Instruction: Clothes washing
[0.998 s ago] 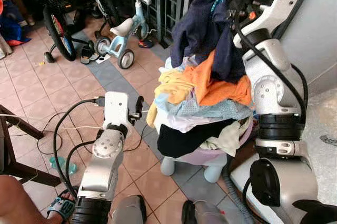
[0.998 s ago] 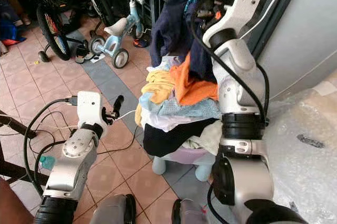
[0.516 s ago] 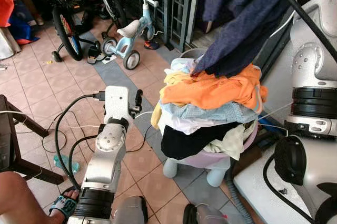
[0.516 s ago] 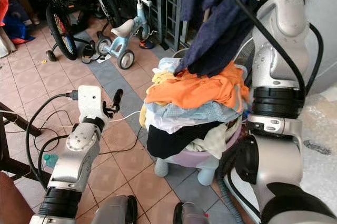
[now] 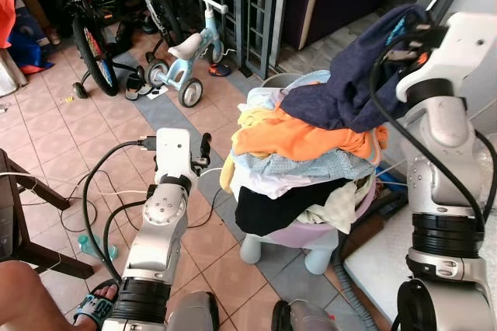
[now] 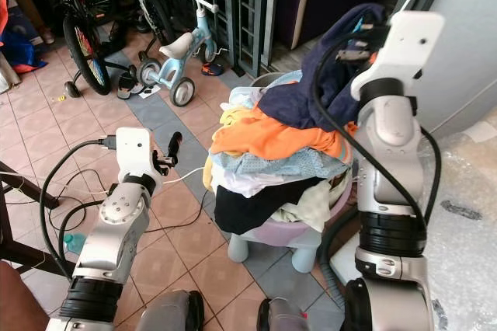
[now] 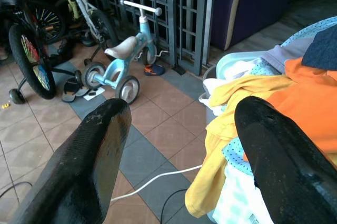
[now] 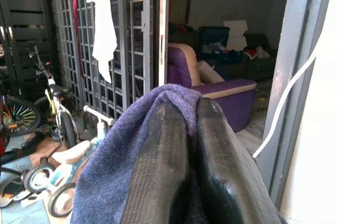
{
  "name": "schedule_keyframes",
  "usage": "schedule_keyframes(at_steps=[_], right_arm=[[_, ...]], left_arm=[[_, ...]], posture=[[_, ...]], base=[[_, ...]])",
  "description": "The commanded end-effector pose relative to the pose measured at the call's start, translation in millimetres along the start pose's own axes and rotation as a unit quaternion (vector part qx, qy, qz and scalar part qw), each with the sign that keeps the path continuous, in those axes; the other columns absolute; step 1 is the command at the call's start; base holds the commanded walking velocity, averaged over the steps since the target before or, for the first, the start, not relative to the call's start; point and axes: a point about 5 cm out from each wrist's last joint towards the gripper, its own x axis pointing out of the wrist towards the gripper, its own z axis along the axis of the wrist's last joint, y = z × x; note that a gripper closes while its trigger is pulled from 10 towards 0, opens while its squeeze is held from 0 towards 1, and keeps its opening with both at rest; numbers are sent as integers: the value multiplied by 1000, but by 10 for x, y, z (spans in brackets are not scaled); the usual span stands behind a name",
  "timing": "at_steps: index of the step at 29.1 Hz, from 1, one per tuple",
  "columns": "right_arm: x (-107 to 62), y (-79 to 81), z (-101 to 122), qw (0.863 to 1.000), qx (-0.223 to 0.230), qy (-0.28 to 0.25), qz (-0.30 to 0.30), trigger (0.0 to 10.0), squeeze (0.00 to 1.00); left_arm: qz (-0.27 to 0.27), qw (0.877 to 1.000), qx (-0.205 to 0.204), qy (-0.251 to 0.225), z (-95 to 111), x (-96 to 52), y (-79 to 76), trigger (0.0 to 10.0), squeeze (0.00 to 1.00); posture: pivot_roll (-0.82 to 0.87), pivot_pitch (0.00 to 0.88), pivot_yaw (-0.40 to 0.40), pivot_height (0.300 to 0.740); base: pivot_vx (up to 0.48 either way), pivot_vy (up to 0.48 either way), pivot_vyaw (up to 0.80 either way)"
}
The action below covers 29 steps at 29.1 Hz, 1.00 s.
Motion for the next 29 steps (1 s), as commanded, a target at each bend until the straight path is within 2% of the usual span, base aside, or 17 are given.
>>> schedule_keyframes(at_steps=[1,5,7,8,9,12,14,20,23,29], right_arm=[[-18,67,44,1000,5,-10,14,10000,0],[-110,155,-90,999,10,9,40,10000,0],[-228,199,-229,998,3,31,59,10000,0],[-314,208,-314,997,-3,46,65,10000,0],[-314,208,-314,997,-3,46,65,10000,0],[-503,203,-493,994,-19,80,78,10000,0],[-562,186,-558,992,-29,92,81,10000,0],[-578,159,-577,992,-30,95,75,10000,0],[-567,146,-572,993,-35,93,68,10000,0],[-447,78,-481,995,-48,71,47,10000,0]], left_arm=[[7,1000,7,-9,38,-10,24,10000,0],[12,1000,7,-6,26,-30,48,10000,0],[14,1000,7,-4,14,-46,63,10000,0],[15,1000,8,-3,10,-55,68,10000,0],[15,1000,8,-3,10,-55,68,10000,0],[15,1000,9,0,-8,-75,76,10000,0],[14,1000,9,3,-18,-78,72,10000,0],[10,1000,8,2,-5,-60,56,10000,0],[5,1000,-2,-5,16,-54,70,10000,0],[-17,999,-15,-24,108,-20,77,10000,0]], posture=[[-51,75,27,740],[-47,86,22,740],[-46,91,21,740],[-46,95,21,740],[-46,95,21,740],[-50,101,24,740],[-53,101,26,740],[-54,101,31,740],[-52,102,30,740],[-43,110,27,740]], base=[[-281,0,0],[-300,0,0],[-306,0,0],[-311,0,0],[-311,0,0],[-331,0,0],[-341,0,0],[-316,0,0],[0,0,0],[0,0,-800]])
